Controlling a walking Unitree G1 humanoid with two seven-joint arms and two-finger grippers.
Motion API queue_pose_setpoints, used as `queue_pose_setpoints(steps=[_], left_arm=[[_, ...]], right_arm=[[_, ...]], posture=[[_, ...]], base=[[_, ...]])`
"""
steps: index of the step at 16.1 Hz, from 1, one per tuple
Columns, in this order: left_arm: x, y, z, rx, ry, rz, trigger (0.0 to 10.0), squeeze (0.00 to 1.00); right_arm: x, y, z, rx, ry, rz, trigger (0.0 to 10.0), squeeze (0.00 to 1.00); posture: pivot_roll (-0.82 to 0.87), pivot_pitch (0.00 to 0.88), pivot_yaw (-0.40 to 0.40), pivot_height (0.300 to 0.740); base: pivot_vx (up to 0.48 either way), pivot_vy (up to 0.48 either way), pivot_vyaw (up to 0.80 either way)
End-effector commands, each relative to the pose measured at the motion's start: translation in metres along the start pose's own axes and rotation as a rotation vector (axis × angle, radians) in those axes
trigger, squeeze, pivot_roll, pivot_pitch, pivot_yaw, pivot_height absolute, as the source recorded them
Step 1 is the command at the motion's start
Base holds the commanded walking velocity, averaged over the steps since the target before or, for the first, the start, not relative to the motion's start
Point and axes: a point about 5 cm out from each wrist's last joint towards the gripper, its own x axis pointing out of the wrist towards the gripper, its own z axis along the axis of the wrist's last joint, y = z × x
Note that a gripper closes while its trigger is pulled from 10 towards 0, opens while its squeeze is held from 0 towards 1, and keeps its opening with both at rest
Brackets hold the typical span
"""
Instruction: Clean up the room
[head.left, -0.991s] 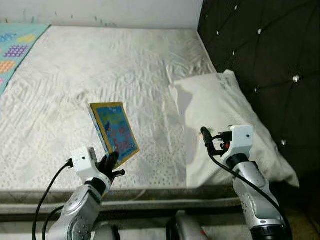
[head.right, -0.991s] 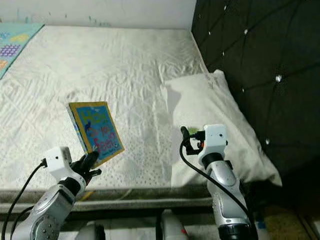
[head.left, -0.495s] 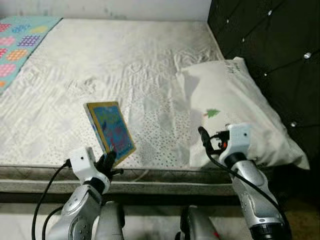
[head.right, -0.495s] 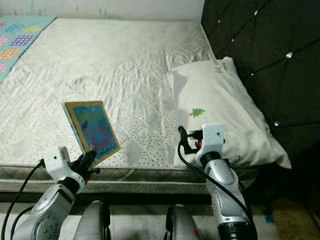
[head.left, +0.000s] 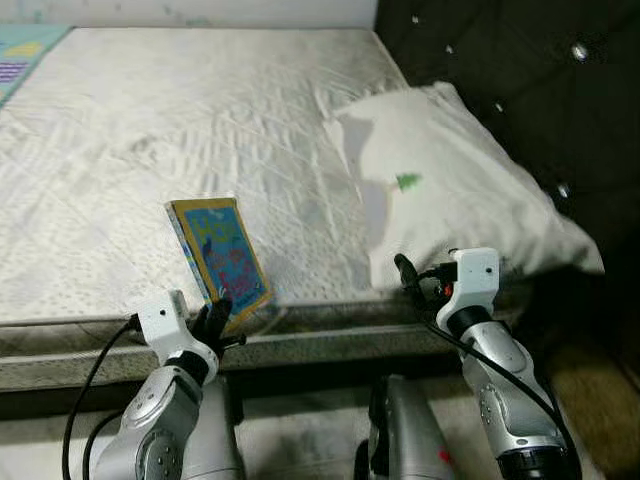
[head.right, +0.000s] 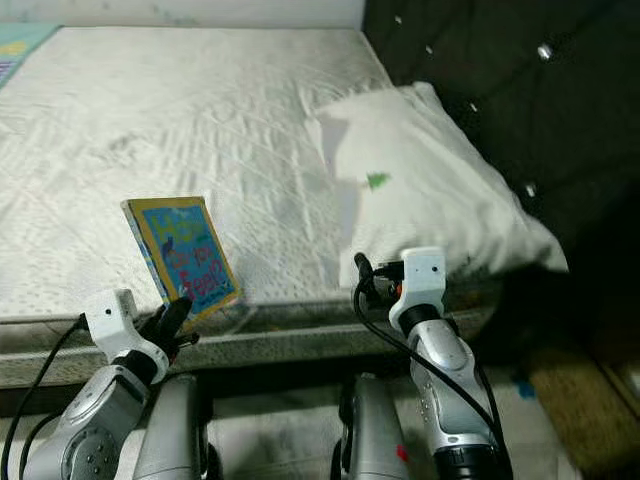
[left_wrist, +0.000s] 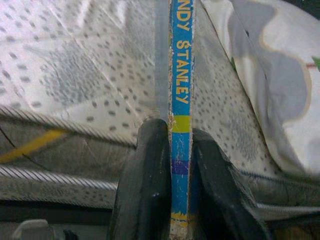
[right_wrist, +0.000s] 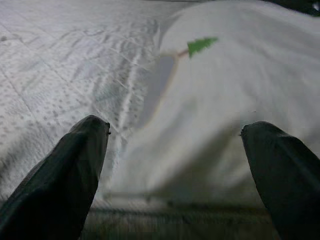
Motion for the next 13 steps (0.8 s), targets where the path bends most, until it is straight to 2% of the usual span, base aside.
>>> queue_pose_setpoints(steps=[1,5,13], left_arm=[[-0.0002,-0.0046,0.0082,-0.011,-0.051,-0.032,10.0,0.00],[0.0001,-0.0063,0.0110,-0.014,-0.073,-0.054,10.0,0.00],[0.0026,-0.0099,0.0130,-0.021,-0.084,-0.088,10.0,0.00]], right_arm=[[-0.0001,-0.0021,-0.0008,0.005,0.005,-0.006,10.0,0.00],[0.0011,-0.0031,-0.0003,0.002,0.002,-0.009,10.0,0.00],[0.0029,-0.0050,-0.0002,-0.001,0.000,-0.017,10.0,0.00]], posture=[[-0.05,0.155,-0.032,0.521],[-0.05,0.154,-0.033,0.521],[-0.05,0.145,-0.033,0.521]], base=[[0.000,0.000,0.00],[0.000,0.000,0.00],[0.298,0.000,0.00]])
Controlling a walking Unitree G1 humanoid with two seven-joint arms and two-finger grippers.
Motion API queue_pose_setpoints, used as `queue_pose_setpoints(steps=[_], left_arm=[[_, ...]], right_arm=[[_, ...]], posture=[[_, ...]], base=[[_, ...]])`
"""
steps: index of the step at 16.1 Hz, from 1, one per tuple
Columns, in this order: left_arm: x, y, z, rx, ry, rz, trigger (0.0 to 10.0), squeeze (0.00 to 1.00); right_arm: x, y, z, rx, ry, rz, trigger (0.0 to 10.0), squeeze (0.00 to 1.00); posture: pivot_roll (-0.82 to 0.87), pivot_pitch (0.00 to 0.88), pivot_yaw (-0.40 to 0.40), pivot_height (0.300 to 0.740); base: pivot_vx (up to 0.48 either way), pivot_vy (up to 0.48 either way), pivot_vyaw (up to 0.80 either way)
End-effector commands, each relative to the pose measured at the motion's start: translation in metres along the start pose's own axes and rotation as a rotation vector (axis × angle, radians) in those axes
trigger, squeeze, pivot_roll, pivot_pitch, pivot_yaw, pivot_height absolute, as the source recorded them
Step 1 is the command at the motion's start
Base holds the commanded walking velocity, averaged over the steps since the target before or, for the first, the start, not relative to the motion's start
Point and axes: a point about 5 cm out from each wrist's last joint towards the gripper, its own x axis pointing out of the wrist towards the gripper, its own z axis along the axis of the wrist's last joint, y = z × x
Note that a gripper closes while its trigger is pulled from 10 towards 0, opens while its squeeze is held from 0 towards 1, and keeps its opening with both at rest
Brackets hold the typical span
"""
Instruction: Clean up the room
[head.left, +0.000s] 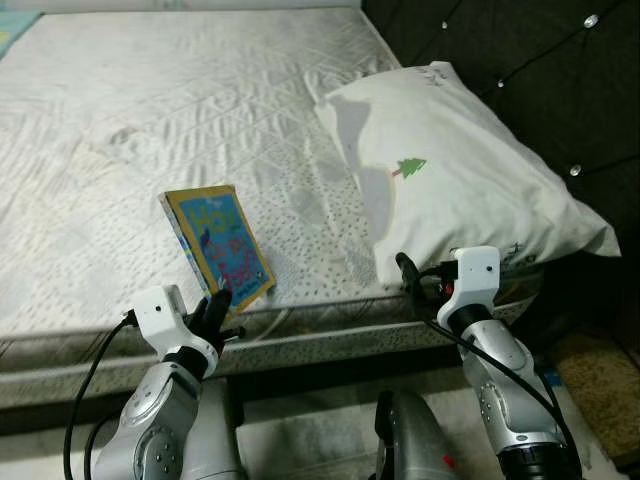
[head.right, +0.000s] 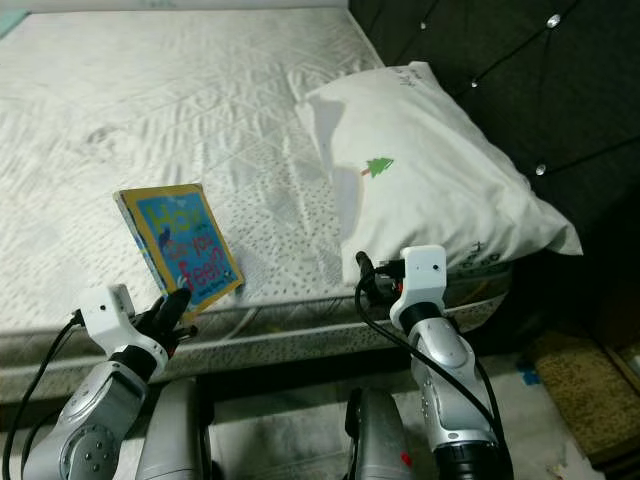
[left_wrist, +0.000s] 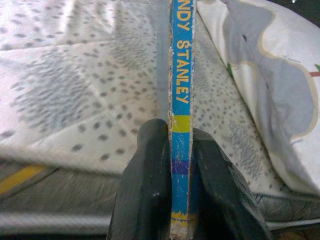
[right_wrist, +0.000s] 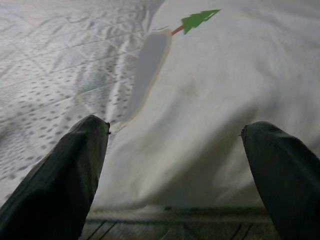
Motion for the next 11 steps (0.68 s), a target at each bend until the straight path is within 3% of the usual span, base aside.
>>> queue_pose_setpoints(steps=[1,4,11], left_arm=[[0.0013,-0.0055,0.0055,0.003,-0.032,-0.039,10.0,0.00],[0.0038,-0.0058,0.0050,0.006,-0.020,-0.040,10.0,0.00],[0.0090,-0.0054,-0.0025,-0.020,0.045,-0.009,10.0,0.00]], right_arm=[[0.0003,-0.0019,-0.0005,0.002,0.001,-0.008,10.0,0.00],[0.0007,-0.0022,-0.0001,-0.003,-0.002,-0.009,10.0,0.00],[0.0017,-0.0040,-0.0001,-0.010,-0.008,-0.014,10.0,0.00]], posture=[[-0.05,0.144,-0.032,0.521],[-0.05,0.144,-0.031,0.521],[-0.05,0.132,-0.027,0.521]], base=[[0.330,0.000,0.00],[0.317,0.000,0.00],[0.000,0.000,0.00]])
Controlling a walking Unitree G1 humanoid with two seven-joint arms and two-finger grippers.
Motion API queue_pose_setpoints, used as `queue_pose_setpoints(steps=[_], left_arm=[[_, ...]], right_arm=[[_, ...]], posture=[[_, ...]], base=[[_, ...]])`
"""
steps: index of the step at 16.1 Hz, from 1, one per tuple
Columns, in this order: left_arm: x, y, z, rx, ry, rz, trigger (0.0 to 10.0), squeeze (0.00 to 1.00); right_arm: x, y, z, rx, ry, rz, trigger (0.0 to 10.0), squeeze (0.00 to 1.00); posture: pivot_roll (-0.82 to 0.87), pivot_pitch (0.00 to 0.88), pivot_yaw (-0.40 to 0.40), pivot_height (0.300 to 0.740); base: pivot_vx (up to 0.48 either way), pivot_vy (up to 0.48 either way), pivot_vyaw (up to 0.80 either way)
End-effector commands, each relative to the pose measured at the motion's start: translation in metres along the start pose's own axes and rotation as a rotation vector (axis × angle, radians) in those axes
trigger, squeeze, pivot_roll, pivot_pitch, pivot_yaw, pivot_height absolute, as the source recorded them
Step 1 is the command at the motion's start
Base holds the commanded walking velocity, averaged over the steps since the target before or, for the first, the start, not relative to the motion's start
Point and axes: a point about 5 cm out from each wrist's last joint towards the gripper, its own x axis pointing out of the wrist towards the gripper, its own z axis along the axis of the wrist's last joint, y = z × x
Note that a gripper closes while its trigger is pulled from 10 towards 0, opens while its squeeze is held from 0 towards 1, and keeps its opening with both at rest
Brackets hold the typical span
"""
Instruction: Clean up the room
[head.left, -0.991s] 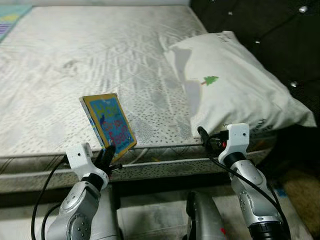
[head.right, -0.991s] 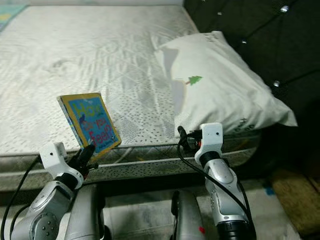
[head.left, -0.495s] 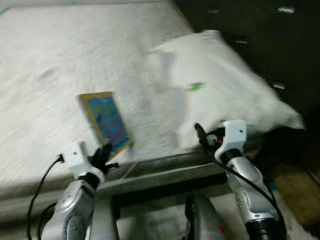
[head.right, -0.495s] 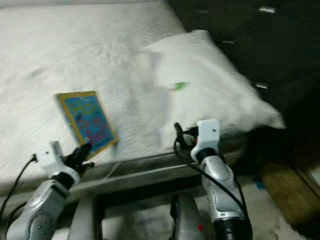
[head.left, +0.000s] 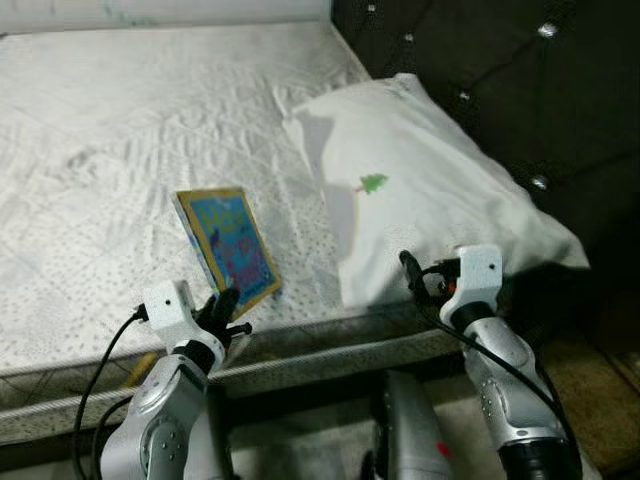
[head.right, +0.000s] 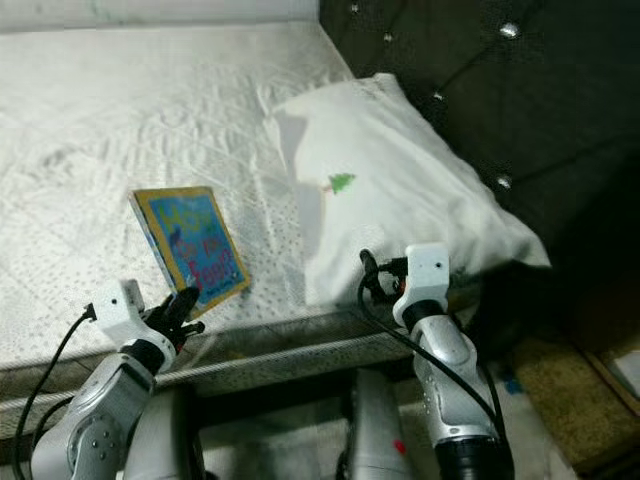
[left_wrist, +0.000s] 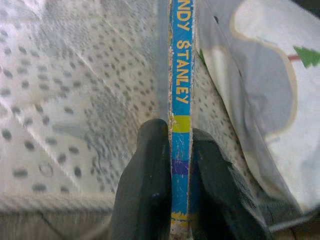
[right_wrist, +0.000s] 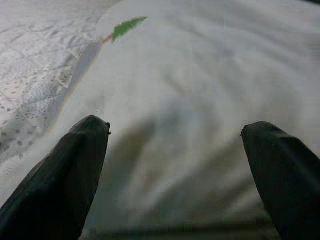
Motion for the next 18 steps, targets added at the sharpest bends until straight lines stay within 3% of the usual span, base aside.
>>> queue_pose_setpoints(steps=[1,2,4,6,7,8,9,12,14,16,18], left_arm=[[0.003,-0.002,-0.004,-0.010,0.042,0.006,10.0,0.00],[0.007,-0.001,-0.007,-0.137,0.062,0.010,10.0,0.00],[0.013,0.000,-0.005,-0.255,0.072,0.007,10.0,0.00],[0.020,0.001,-0.004,-0.323,0.111,-0.045,10.0,0.00],[0.021,0.001,-0.004,-0.334,0.124,-0.052,10.0,0.00],[0.025,0.010,-0.008,-0.340,0.246,-0.070,10.0,0.00],[0.027,0.014,-0.006,-0.340,0.300,-0.099,10.0,0.00],[0.021,-0.006,-0.007,-0.303,0.397,-0.226,10.0,0.00],[0.005,-0.023,-0.017,-0.260,0.521,-0.366,10.0,0.00],[-0.004,-0.021,-0.020,-0.220,0.571,-0.410,10.0,0.00],[-0.006,0.000,-0.012,-0.201,0.555,-0.351,10.0,0.00]], right_arm=[[0.000,-0.001,0.002,-0.002,-0.009,-0.007,10.0,0.00],[0.001,-0.002,0.002,-0.005,-0.011,-0.008,10.0,0.00],[0.001,-0.003,0.003,-0.010,-0.015,-0.009,10.0,0.00],[0.001,-0.007,0.005,-0.021,-0.017,-0.016,10.0,0.00],[0.001,-0.007,0.005,-0.023,-0.017,-0.017,10.0,0.00],[-0.001,-0.011,0.007,-0.039,-0.018,-0.022,10.0,0.00],[-0.001,-0.013,0.009,-0.057,-0.022,-0.021,10.0,0.00],[-0.003,-0.022,0.012,-0.076,-0.026,-0.036,10.0,0.00],[-0.003,-0.021,0.012,-0.078,-0.026,-0.037,10.0,0.00],[-0.004,-0.019,0.012,-0.079,-0.024,-0.032,10.0,0.00],[-0.004,-0.018,0.011,-0.086,-0.019,-0.021,10.0,0.00]], posture=[[-0.05,0.130,-0.027,0.521],[-0.05,0.130,-0.027,0.521],[-0.06,0.126,-0.027,0.521],[-0.08,0.129,-0.032,0.521],[-0.08,0.129,-0.032,0.521],[-0.10,0.132,-0.039,0.521],[-0.11,0.131,-0.041,0.521],[-0.12,0.134,-0.041,0.521],[-0.12,0.138,-0.044,0.521],[-0.12,0.139,-0.047,0.521],[-0.11,0.142,-0.055,0.521]], base=[[0.000,0.000,0.00],[0.000,0.000,0.00],[0.000,0.000,0.00],[0.000,0.000,0.00],[0.000,0.000,0.00],[0.000,0.000,0.00],[0.000,0.000,0.00],[0.000,0.000,0.00],[0.000,0.000,0.00],[0.000,0.000,0.00],[0.000,0.000,0.00]])
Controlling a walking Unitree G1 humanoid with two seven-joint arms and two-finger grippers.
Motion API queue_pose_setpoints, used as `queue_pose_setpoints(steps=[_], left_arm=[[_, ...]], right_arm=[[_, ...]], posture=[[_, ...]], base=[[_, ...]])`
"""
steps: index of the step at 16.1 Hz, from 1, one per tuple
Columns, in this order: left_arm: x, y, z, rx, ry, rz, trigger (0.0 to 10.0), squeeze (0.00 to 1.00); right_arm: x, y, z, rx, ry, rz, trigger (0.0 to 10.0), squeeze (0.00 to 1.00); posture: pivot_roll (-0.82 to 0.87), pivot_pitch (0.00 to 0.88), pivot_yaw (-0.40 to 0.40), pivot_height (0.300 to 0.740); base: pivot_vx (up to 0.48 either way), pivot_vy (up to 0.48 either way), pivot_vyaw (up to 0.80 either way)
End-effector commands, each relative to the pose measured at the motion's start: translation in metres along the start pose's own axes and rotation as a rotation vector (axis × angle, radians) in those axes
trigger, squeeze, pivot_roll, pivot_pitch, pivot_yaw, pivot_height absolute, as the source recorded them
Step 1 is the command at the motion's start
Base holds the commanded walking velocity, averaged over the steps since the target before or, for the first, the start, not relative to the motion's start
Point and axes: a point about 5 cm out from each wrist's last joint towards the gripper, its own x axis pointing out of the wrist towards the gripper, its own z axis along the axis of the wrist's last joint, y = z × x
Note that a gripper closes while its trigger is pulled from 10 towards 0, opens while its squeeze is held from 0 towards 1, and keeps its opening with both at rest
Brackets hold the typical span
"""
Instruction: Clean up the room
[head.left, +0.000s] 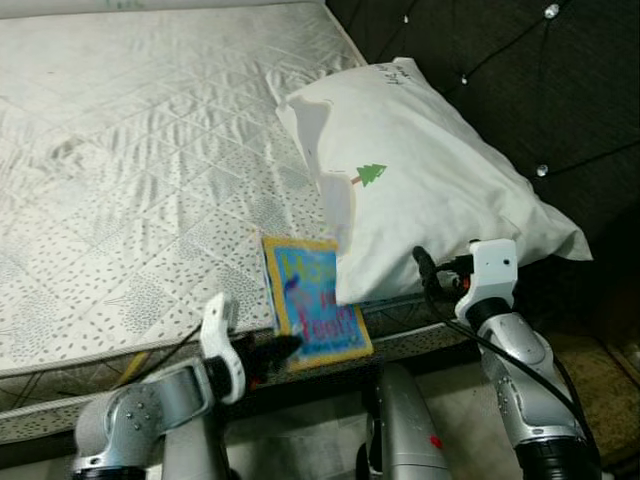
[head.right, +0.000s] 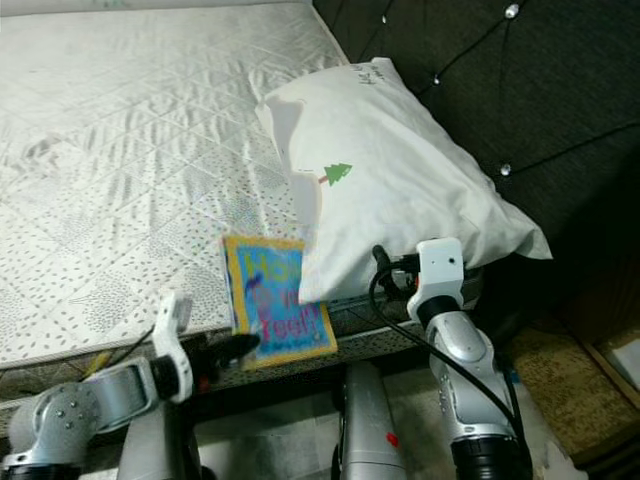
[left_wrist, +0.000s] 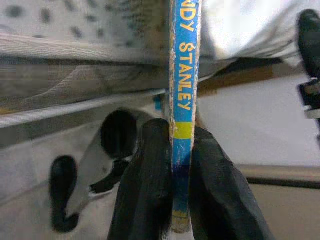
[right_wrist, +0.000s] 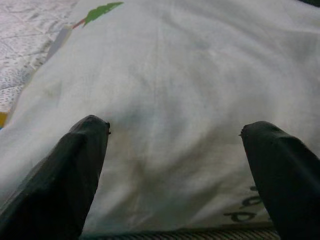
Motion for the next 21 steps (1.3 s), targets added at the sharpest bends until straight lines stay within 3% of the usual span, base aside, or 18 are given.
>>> queue_pose_setpoints(steps=[1,10,13,15,18,21], left_arm=[[-0.008,0.007,0.010,0.029,-0.036,0.034,10.0,0.00],[-0.034,0.058,0.057,0.112,-0.072,0.181,10.0,0.00],[-0.040,0.077,0.087,0.174,-0.093,0.263,10.0,0.00],[-0.042,0.082,0.097,0.172,-0.128,0.294,10.0,0.00],[-0.045,0.090,0.101,0.160,-0.146,0.322,10.0,0.00],[-0.037,0.094,0.099,0.150,-0.146,0.340,10.0,0.00]], right_arm=[[-0.001,-0.003,0.002,-0.007,-0.003,-0.002,10.0,0.00],[-0.002,-0.004,0.003,-0.014,-0.005,-0.006,10.0,0.00],[-0.001,-0.006,0.004,-0.017,-0.005,-0.008,10.0,0.00],[-0.001,-0.006,0.006,-0.018,-0.008,-0.008,10.0,0.00],[-0.001,-0.006,0.006,-0.020,-0.006,-0.005,10.0,0.00],[0.001,-0.004,0.009,-0.025,-0.012,0.002,10.0,0.00]], posture=[[-0.11,0.141,-0.058,0.521],[-0.13,0.144,-0.062,0.521],[-0.14,0.142,-0.067,0.521],[-0.14,0.142,-0.070,0.521],[-0.14,0.141,-0.075,0.521],[-0.15,0.136,-0.079,0.521]], base=[[0.000,0.000,0.00],[0.000,0.000,0.00],[0.000,0.000,0.00],[0.000,0.000,0.00],[0.000,0.000,0.00],[0.000,0.000,0.00]])
